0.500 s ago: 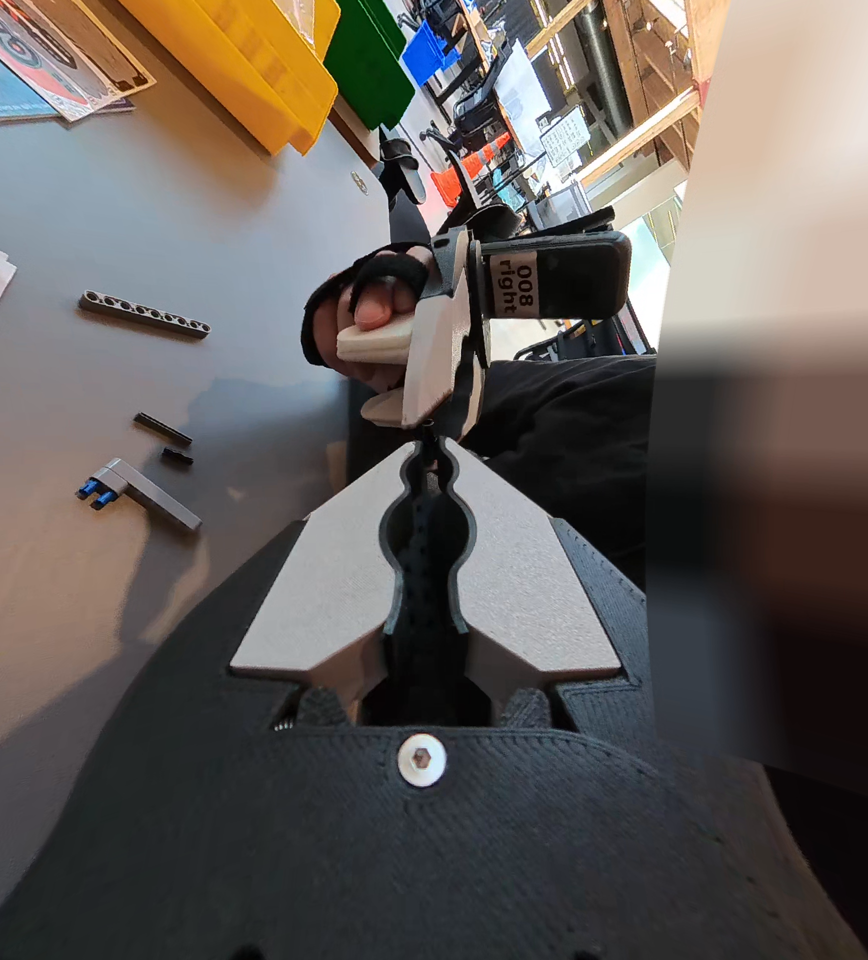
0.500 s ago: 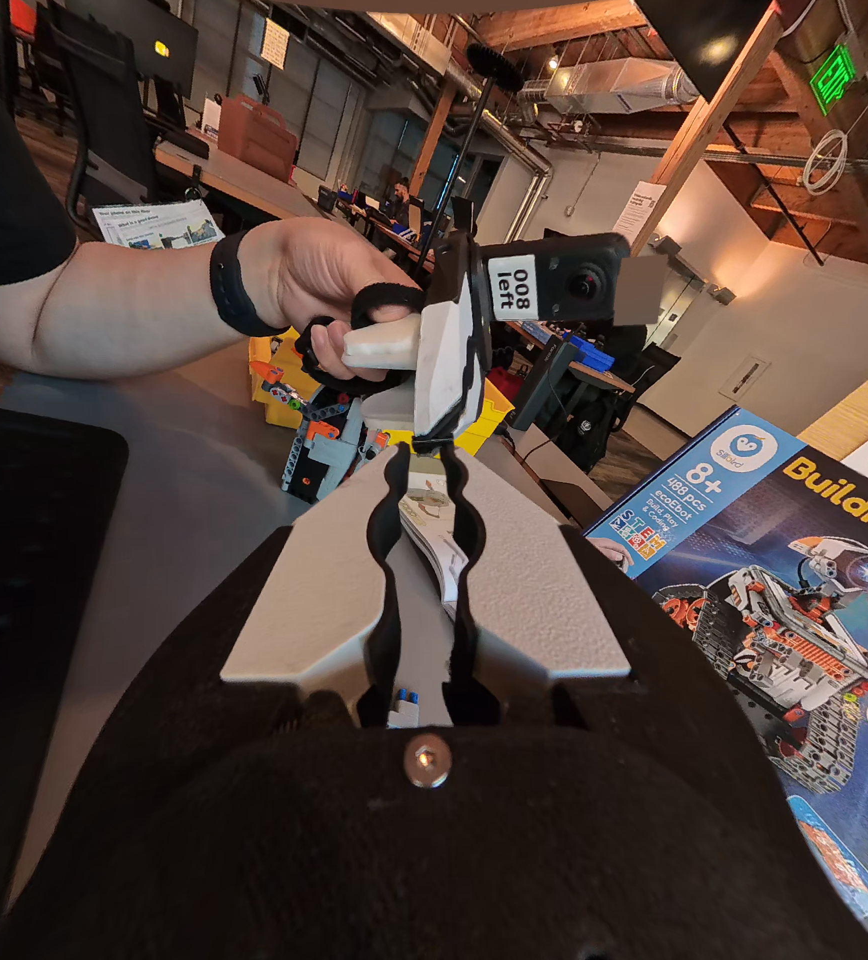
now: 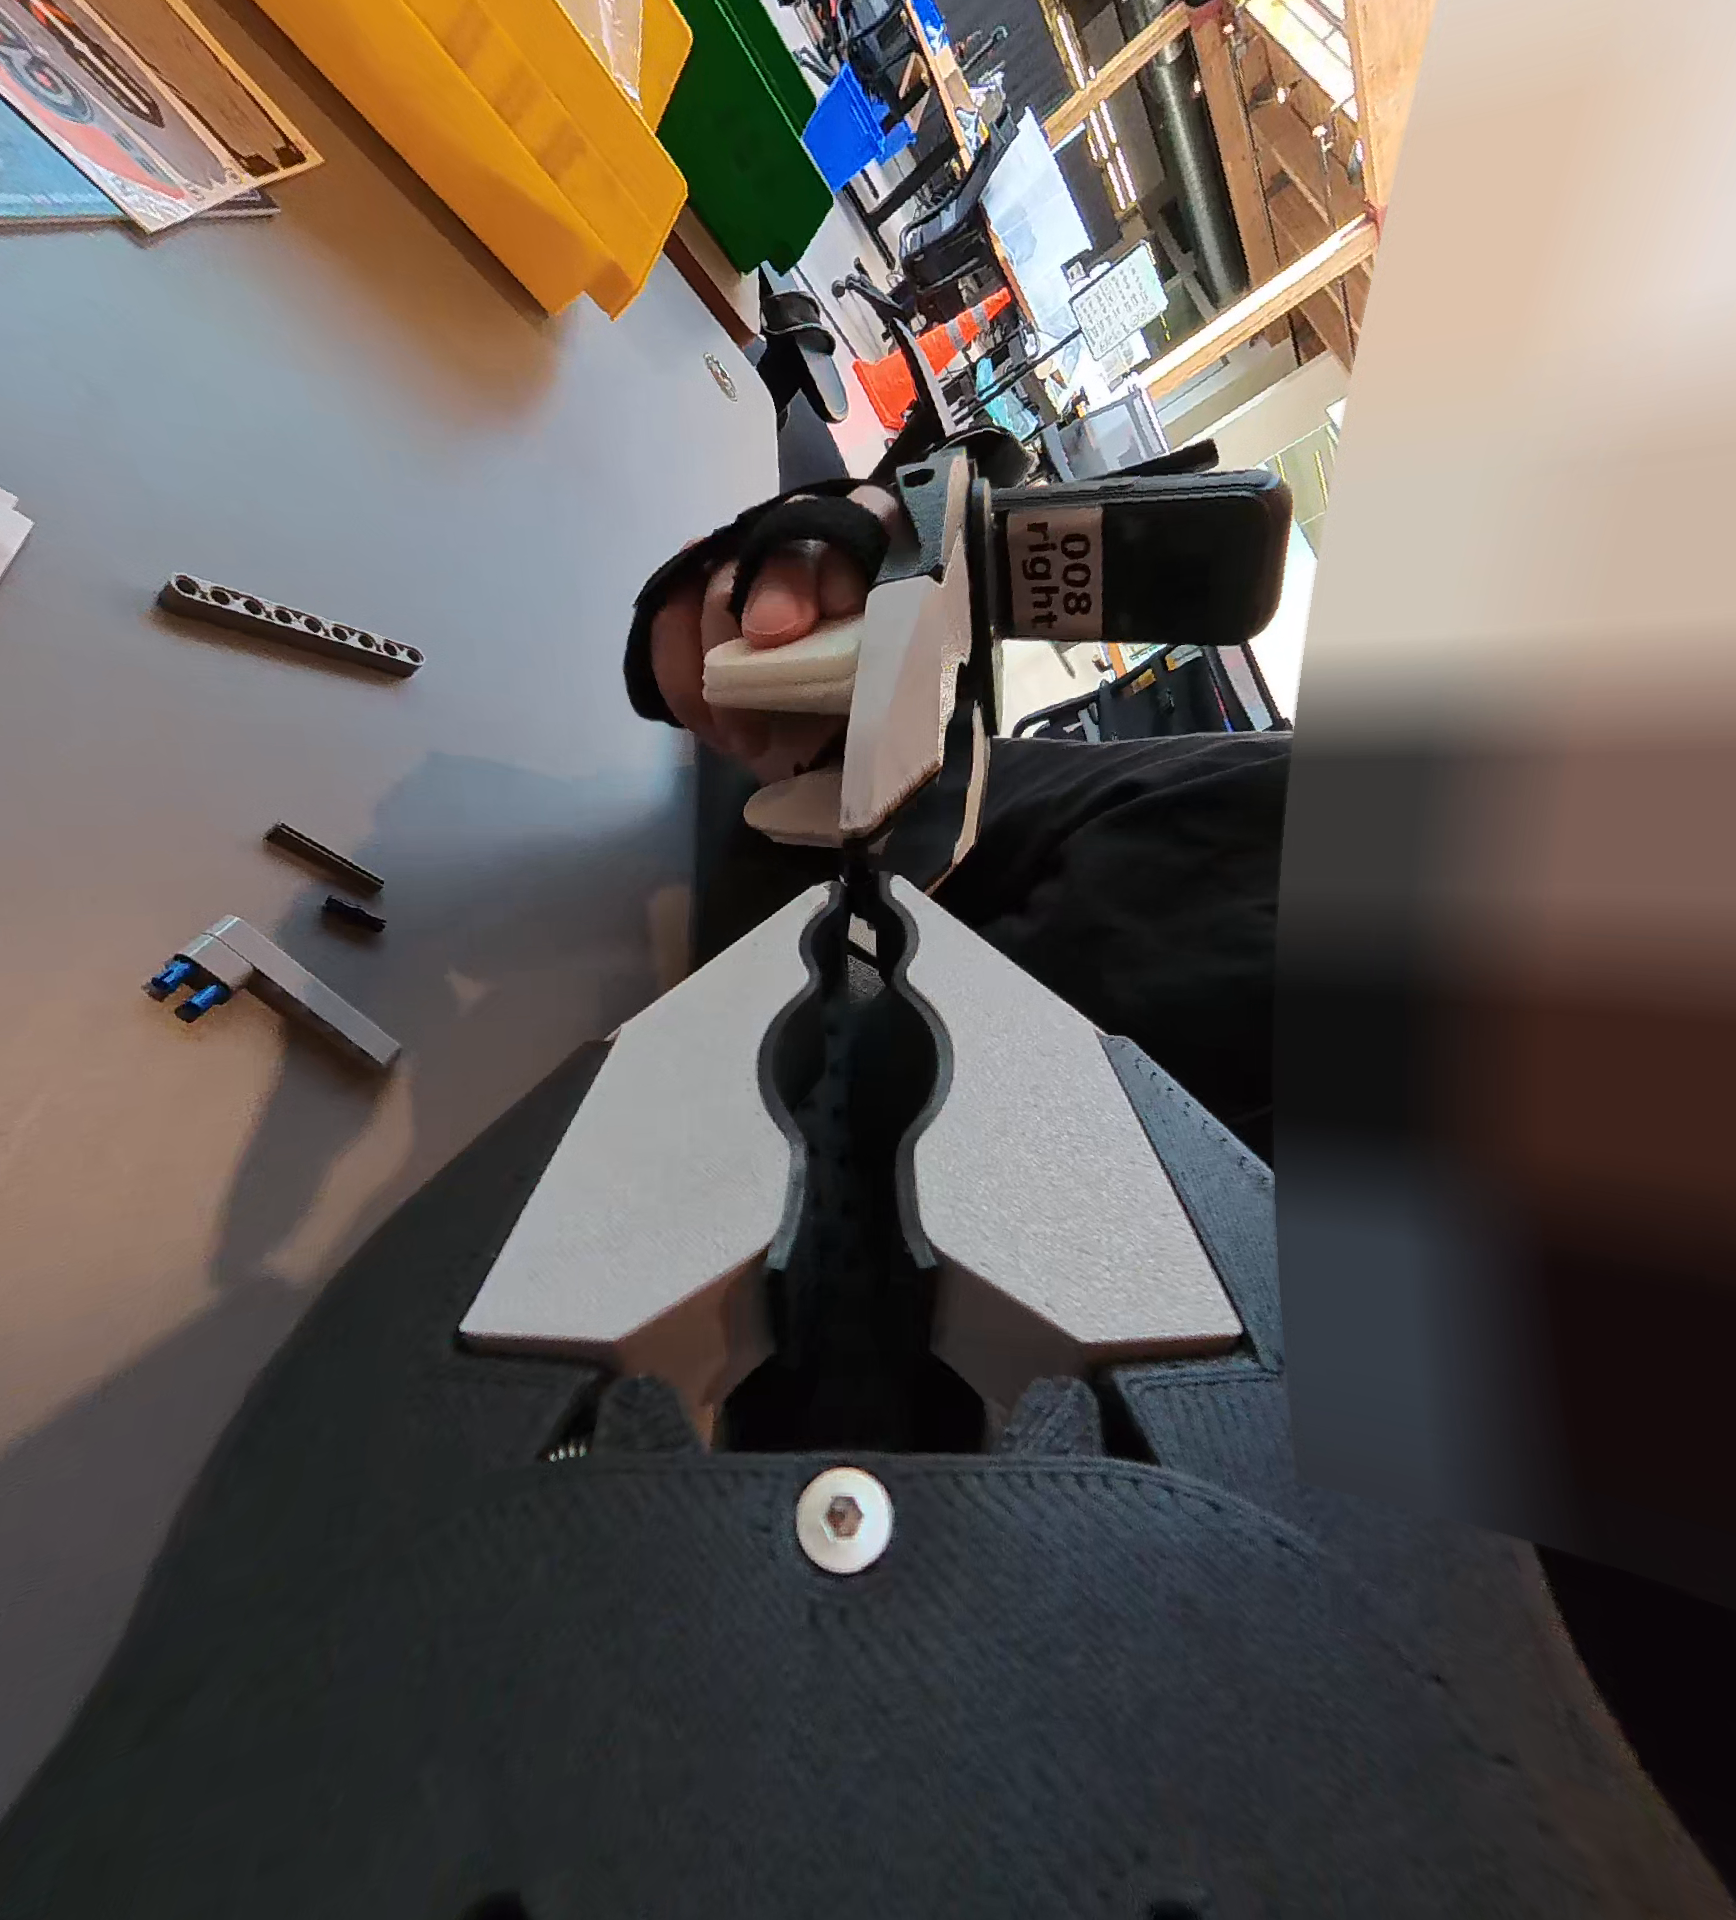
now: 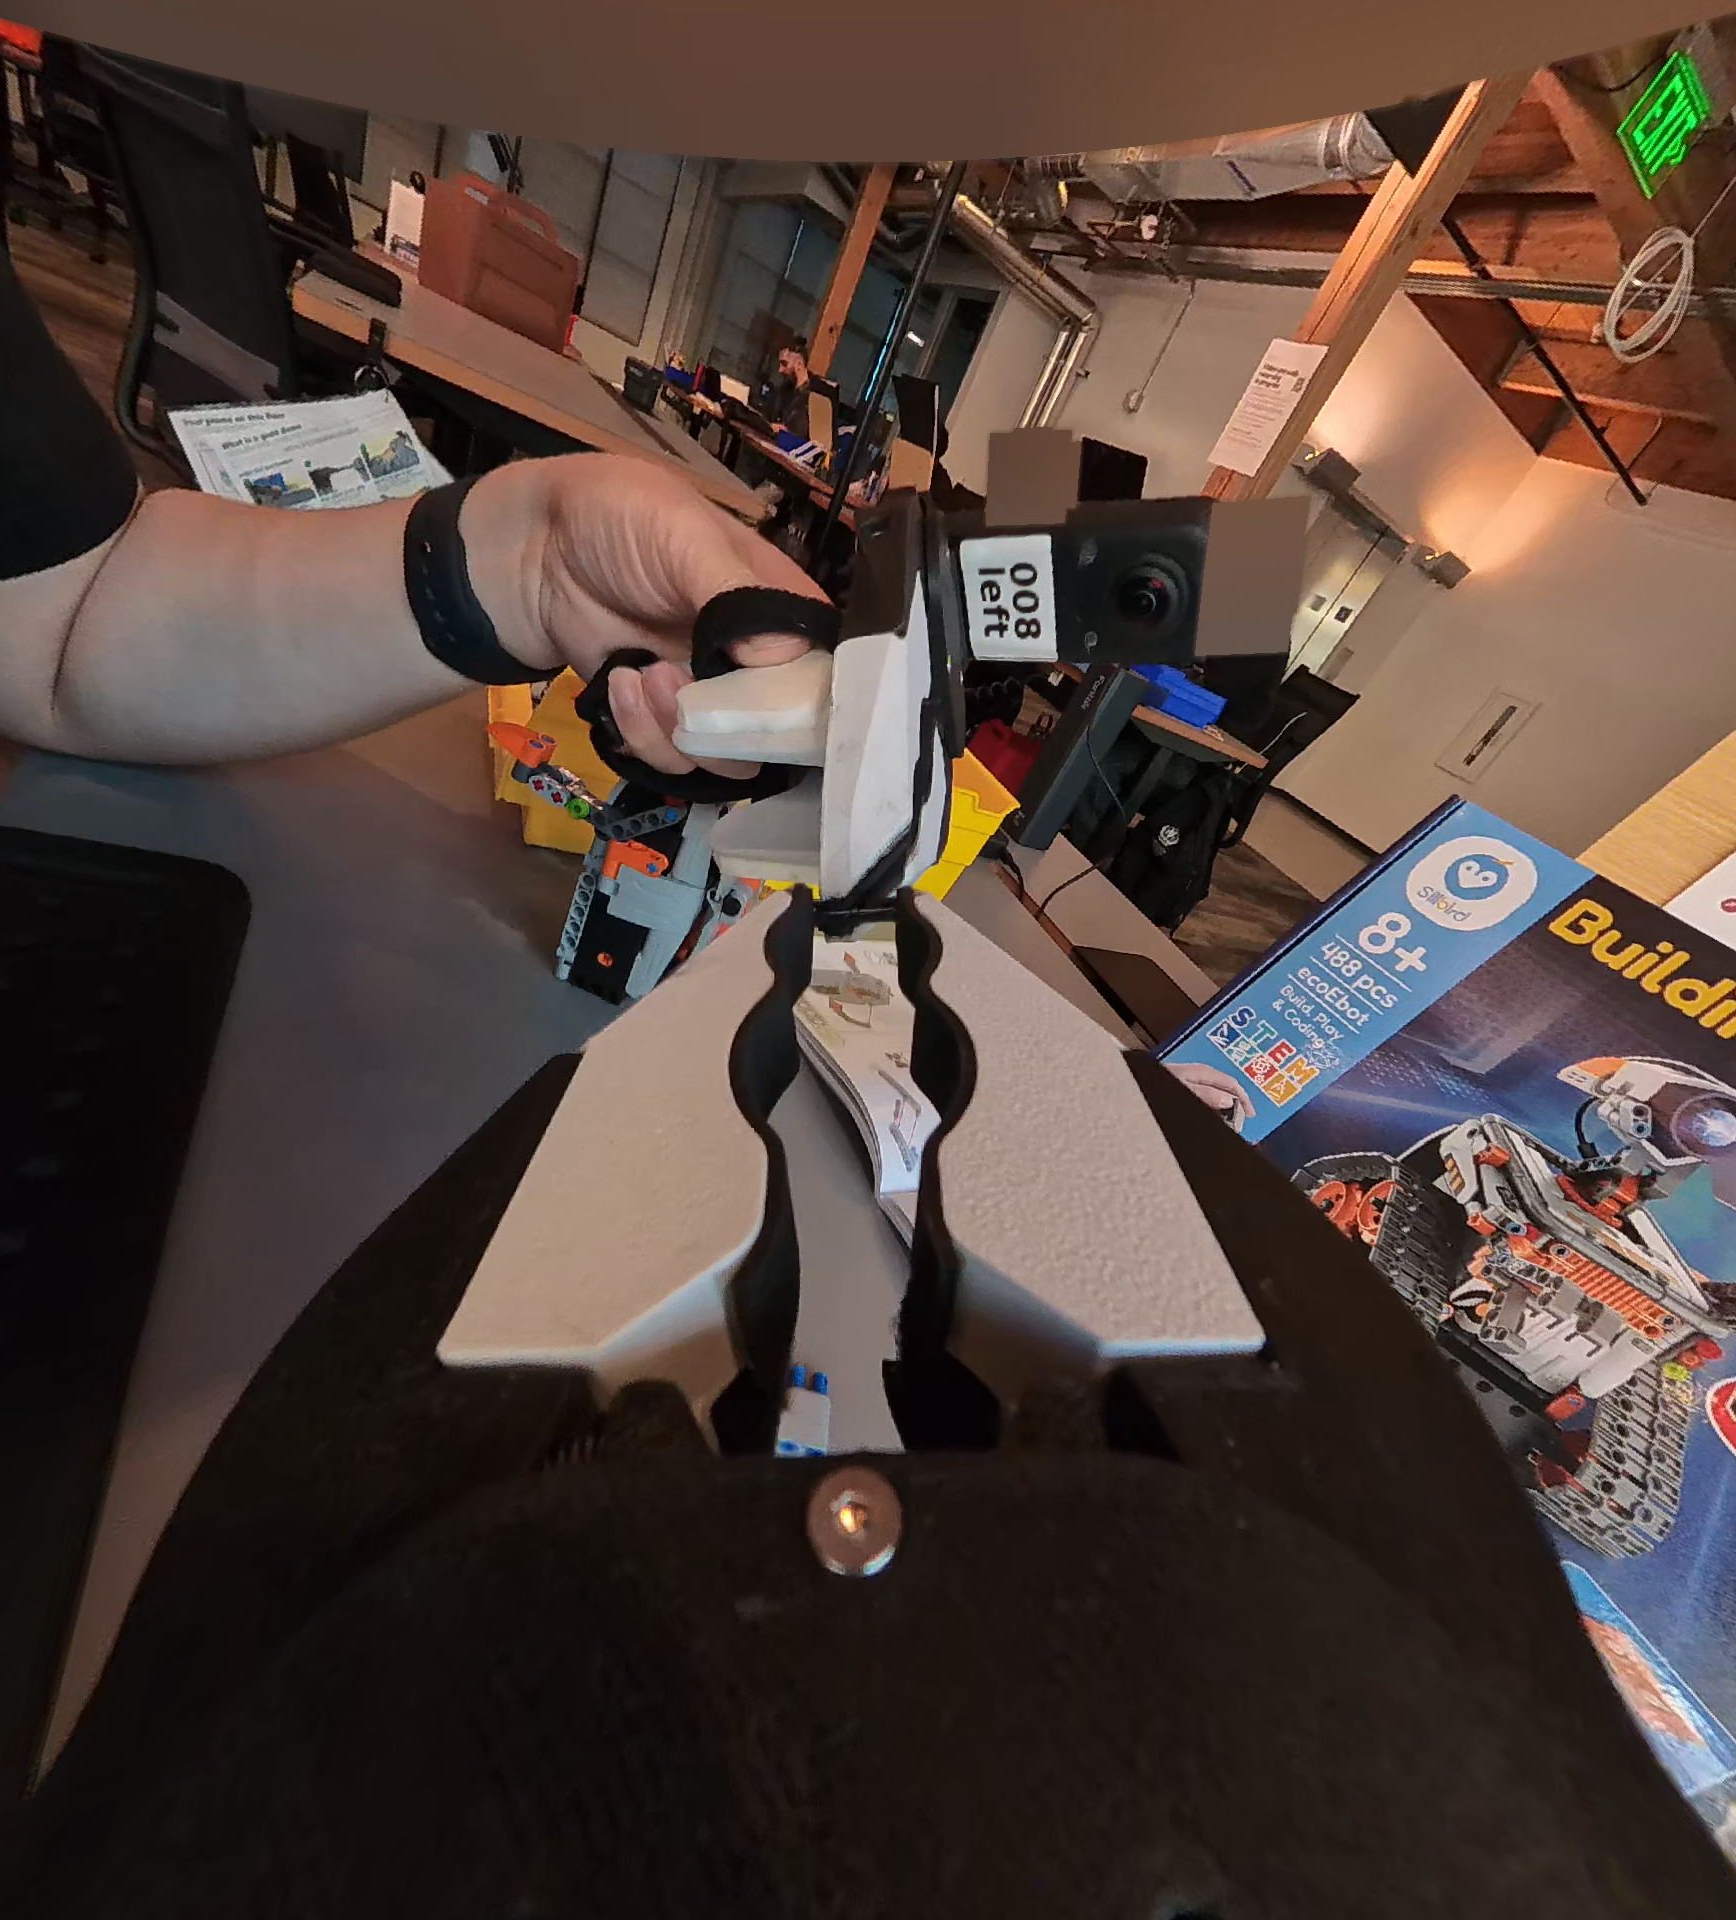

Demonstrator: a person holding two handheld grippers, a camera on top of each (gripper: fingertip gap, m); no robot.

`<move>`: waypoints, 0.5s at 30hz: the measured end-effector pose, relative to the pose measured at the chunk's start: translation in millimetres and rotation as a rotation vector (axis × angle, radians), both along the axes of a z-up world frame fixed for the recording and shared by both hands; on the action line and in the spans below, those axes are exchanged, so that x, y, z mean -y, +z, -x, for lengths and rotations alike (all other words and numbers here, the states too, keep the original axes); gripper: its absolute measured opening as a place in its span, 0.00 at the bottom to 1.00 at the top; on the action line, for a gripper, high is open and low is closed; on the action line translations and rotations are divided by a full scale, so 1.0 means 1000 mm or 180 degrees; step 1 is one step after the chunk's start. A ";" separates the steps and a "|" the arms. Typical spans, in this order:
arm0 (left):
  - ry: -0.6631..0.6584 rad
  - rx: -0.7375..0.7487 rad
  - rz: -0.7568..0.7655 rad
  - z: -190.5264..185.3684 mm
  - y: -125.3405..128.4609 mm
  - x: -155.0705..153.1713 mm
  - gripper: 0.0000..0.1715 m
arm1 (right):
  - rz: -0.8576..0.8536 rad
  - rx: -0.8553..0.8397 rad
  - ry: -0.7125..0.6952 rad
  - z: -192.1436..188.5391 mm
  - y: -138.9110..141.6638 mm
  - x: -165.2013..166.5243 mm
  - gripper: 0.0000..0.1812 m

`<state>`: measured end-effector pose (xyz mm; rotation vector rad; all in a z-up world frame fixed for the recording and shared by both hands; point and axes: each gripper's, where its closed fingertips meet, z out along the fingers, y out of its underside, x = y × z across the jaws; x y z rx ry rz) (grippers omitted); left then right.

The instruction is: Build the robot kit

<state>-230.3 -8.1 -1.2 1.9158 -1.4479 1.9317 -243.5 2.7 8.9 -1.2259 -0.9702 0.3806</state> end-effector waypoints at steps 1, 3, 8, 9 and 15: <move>0.0014 -0.0008 -0.0010 0.000 0.000 -0.001 0.03 | 0.0003 0.0058 -0.0005 -0.003 0.000 0.000 0.07; 0.0116 -0.0054 -0.0107 0.004 0.001 -0.009 0.07 | 0.0046 0.0246 -0.0154 -0.020 -0.004 -0.005 0.07; 0.0802 -0.0110 -0.0880 0.026 0.014 -0.058 0.10 | 0.1894 0.0935 -0.0024 -0.060 -0.096 -0.005 0.07; 0.0943 -0.0104 -0.1002 0.032 0.019 -0.067 0.11 | 0.2031 0.1139 -0.0032 -0.062 -0.113 -0.004 0.07; 0.1321 0.0074 -0.1307 0.066 0.055 -0.086 0.10 | 0.2209 0.1851 0.0016 -0.057 -0.160 0.002 0.08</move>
